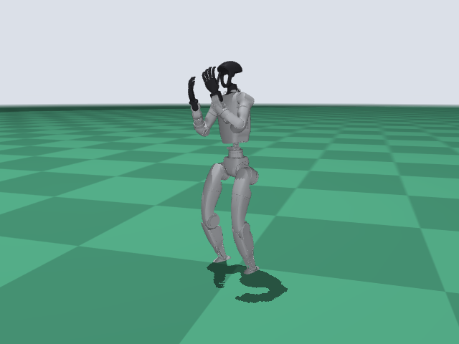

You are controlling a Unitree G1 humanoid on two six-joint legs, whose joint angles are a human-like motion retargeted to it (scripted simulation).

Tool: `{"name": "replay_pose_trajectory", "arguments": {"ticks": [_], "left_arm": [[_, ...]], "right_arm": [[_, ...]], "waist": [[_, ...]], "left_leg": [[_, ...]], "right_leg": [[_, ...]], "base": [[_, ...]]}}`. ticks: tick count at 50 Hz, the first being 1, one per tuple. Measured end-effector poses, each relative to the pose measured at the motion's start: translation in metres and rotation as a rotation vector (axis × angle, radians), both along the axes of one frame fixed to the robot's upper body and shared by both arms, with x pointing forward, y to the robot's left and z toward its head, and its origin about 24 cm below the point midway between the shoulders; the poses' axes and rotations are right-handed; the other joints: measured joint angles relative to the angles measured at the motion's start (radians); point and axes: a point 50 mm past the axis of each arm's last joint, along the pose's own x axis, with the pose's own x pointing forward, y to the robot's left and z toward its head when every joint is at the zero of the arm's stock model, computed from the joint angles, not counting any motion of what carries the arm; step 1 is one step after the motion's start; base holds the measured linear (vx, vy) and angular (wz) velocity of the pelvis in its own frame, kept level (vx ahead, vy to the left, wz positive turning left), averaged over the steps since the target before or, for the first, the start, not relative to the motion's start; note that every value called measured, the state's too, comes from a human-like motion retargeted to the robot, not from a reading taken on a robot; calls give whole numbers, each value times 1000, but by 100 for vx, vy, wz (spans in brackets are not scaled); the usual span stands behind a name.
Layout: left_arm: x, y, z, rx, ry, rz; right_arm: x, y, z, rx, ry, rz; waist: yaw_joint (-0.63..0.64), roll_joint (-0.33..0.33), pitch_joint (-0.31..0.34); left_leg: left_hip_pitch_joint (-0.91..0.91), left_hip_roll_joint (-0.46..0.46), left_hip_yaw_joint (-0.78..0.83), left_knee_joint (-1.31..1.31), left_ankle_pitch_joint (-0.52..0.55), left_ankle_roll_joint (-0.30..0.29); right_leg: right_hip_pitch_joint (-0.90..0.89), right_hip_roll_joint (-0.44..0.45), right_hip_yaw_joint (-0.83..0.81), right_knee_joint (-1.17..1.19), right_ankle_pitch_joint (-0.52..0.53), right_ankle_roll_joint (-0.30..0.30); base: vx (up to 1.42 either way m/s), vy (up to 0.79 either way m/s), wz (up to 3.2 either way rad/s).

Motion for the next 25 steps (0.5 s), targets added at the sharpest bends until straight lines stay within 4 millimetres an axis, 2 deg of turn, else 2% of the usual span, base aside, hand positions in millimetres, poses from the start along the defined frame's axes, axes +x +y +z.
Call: {"name": "replay_pose_trajectory", "arguments": {"ticks": [5,7,11,13,16,18,20,23,25], "left_arm": [[0,11,-3,-45,8,51],[-1,15,-1,-64,2,58],[-1,19,-5,-82,20,67],[-1,21,-4,-86,17,74],[1,23,-9,-87,43,86],[2,24,-12,-77,61,99],[5,26,-13,-51,64,115],[7,23,-19,9,81,133],[10,23,-20,73,66,156]], "right_arm": [[1,-10,-3,29,21,-60],[0,-11,-1,33,16,-63],[-1,-12,-6,34,43,-60],[-1,-12,-6,27,47,-56],[0,-13,-10,29,76,-63],[0,-14,-13,31,92,-72],[1,-15,-12,14,95,-82],[2,-11,-18,-47,111,-80],[3,-7,-19,-114,96,-62]], "waist": [[-4,-18,23],[1,-7,8],[1,-21,30],[5,-10,22],[4,-16,42],[4,-19,51],[7,-8,44],[4,-18,71],[0,-8,70]], "left_leg": [[-29,3,6,97,-28,1],[-6,1,5,8,0,0],[-29,3,8,95,-26,0],[-10,4,6,35,-13,0],[-21,7,9,86,-25,2],[-30,8,9,120,-42,4],[-1,8,4,42,-26,4],[-19,11,8,119,-50,3],[4,10,4,60,-41,1]], "right_leg": [[-31,-8,10,96,-25,3],[-13,0,5,14,2,3],[-36,-7,13,96,-23,2],[-18,1,8,36,-8,1],[-28,-2,13,83,-19,1],[-37,-4,14,114,-34,0],[-9,5,5,36,-16,-1],[-25,-1,10,108,-37,0],[-2,5,2,51,-26,0]], "base": [[-4,0,-5],[3,0,-3],[-4,0,-3],[6,0,-6],[-4,0,-4],[0,0,0],[8,1,-3],[-2,0,-1],[7,2,1]]}}
